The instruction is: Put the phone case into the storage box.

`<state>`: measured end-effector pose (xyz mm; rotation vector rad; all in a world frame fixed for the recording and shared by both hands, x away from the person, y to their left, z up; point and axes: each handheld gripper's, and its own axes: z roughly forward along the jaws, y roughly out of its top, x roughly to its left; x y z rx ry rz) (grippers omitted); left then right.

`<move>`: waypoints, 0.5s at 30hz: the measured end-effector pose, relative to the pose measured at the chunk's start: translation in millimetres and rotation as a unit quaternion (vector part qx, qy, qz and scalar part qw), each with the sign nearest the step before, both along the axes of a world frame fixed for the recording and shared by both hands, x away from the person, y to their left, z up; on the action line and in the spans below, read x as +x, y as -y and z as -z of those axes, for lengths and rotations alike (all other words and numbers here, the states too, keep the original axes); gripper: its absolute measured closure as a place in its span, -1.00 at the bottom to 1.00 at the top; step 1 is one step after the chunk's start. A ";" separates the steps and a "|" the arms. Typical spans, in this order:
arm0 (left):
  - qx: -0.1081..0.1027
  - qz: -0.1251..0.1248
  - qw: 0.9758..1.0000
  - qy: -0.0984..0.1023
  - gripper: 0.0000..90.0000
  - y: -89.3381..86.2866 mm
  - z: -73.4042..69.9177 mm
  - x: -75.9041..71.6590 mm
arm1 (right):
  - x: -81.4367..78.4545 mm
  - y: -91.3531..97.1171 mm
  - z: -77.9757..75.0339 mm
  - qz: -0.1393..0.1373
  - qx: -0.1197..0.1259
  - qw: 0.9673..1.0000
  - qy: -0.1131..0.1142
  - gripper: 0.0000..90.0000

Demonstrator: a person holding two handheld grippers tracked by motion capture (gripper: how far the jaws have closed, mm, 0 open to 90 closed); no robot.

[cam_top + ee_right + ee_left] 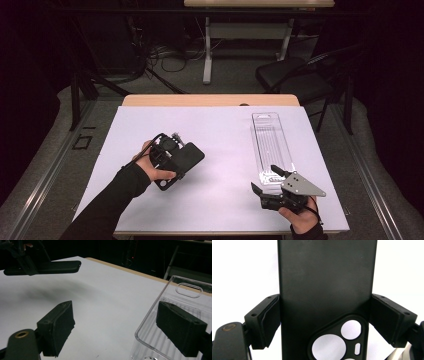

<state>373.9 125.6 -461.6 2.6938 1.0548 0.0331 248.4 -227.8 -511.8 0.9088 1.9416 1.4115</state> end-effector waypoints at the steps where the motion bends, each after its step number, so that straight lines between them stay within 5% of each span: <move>1: -0.001 0.000 1.000 -0.001 -0.67 0.9 -0.3 -0.1 | 0.5 -1.4 -1.0 0.001 -0.007 1.000 0.000 -0.68; 4: -0.001 0.002 1.000 -0.002 -0.67 3.2 -1.8 0.0 | 3.0 -4.1 -3.6 -0.020 -0.021 1.000 0.002 -0.68; 15: -0.003 0.011 1.000 -0.001 -0.67 14.2 -7.9 -1.7 | 15.1 -9.2 -13.2 -0.026 -0.080 0.996 0.010 -0.68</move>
